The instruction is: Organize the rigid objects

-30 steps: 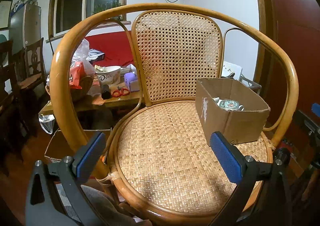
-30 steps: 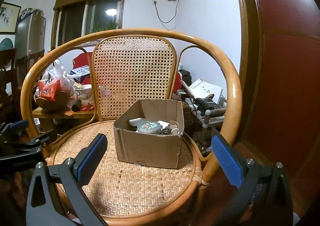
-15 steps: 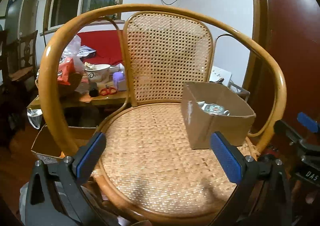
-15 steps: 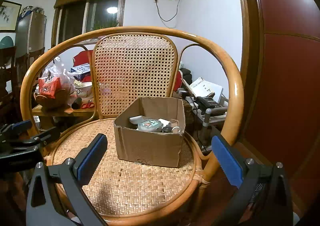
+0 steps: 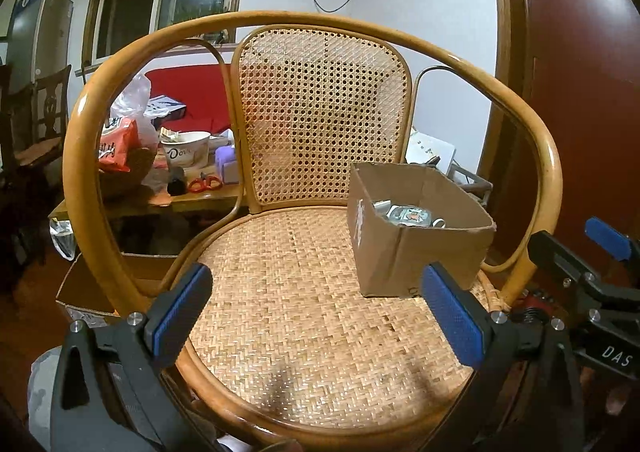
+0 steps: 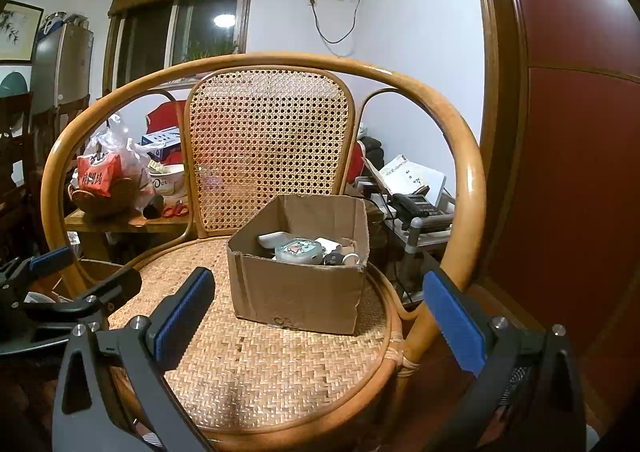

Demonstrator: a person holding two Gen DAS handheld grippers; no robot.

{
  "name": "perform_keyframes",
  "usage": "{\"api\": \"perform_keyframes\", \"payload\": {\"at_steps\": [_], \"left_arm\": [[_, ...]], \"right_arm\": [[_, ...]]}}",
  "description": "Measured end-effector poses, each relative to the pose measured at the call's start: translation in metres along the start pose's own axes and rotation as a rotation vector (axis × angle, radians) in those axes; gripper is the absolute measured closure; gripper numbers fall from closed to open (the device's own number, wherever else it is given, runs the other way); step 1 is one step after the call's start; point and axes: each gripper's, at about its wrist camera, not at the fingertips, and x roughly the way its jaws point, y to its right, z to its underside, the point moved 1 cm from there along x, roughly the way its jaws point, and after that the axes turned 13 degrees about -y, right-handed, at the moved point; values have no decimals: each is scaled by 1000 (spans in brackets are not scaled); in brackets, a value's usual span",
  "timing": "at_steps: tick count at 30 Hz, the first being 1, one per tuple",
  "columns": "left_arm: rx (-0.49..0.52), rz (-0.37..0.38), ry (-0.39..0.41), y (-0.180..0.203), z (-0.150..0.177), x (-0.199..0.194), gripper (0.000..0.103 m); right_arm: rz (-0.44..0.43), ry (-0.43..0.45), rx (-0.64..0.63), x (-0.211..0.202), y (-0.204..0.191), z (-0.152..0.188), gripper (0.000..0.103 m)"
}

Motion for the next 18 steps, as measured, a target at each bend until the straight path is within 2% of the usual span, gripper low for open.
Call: {"api": "perform_keyframes", "payload": {"at_steps": [18], "left_arm": [[20,-15,-11,-2,2,2,0]], "right_arm": [[1,-3,1,-1,1,1,0]]}}
